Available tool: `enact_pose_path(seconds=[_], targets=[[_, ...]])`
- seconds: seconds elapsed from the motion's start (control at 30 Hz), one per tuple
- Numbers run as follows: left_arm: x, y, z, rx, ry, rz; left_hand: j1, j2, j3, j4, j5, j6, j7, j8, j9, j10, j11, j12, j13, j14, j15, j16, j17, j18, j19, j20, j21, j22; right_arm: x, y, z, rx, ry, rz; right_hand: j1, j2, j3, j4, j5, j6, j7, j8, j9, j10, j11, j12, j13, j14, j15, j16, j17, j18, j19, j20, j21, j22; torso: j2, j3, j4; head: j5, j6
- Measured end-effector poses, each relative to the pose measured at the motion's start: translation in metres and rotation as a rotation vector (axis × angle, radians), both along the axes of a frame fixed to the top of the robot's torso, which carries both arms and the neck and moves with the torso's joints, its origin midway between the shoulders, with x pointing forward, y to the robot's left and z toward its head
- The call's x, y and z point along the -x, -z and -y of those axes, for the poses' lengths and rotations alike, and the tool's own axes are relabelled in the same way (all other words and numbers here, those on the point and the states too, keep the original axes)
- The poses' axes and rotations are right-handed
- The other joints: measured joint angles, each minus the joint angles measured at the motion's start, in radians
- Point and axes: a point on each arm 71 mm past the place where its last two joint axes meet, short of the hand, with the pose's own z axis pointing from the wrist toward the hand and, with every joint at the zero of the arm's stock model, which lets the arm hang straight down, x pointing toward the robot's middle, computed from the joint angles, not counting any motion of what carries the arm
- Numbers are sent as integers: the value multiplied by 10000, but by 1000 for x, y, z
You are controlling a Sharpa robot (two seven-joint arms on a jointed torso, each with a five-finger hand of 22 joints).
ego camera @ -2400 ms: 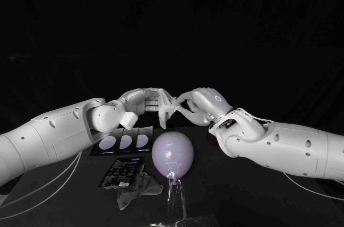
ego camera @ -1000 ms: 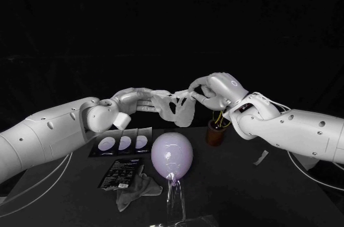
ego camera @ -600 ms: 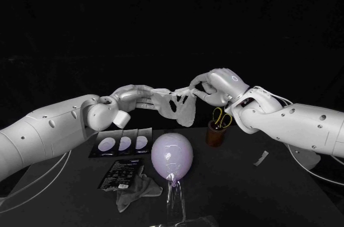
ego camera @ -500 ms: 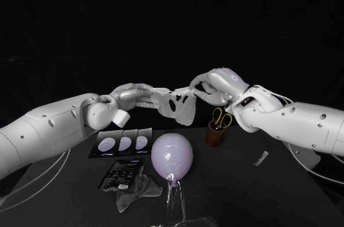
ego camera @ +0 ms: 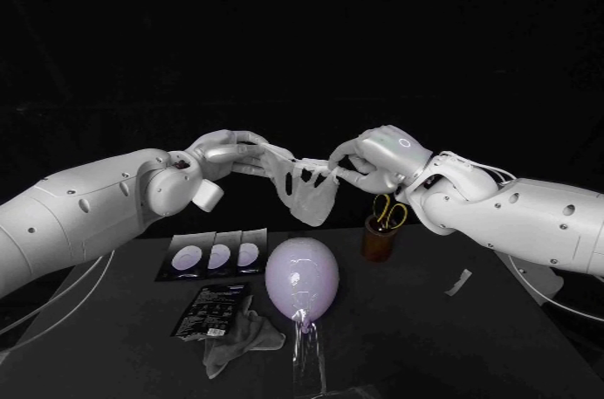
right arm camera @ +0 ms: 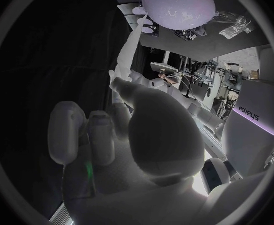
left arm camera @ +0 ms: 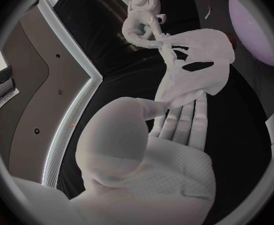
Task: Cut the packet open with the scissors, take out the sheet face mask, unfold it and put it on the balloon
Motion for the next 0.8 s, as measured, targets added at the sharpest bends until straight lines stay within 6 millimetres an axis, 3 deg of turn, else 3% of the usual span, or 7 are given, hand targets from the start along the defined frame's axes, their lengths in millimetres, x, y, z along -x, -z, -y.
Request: enact_pose_path(seconds=[0.3, 0.8], targets=[[-4, -22, 0, -322, -78, 674, 111, -7, -92, 51, 0, 147, 4, -61, -2, 537, -185, 151, -1, 523, -180, 272, 175, -1, 0, 0, 0, 21, 7, 1, -4, 190, -234, 9, 39, -39, -37, -36, 0, -65, 62, 1, 35, 0, 0, -15, -4, 0, 0, -7, 2, 0, -3, -1, -1, 5, 3, -6, 6, 35, 50], [4, -27, 15, -1002, 464, 1058, 226, -126, -268, 151, 1, 422, -52, -207, -4, 1443, -478, 445, 103, 1090, -481, 934, 625, -3, -56, -11, 125, 68, 11, 4, -9, -84, -263, -296, 42, -115, -84, -82, 0, -216, 72, 4, 33, -145, 67, -306, -4, -16, 16, 0, 8, 0, -19, -14, -154, -2, 22, -6, 5, 67, 101]])
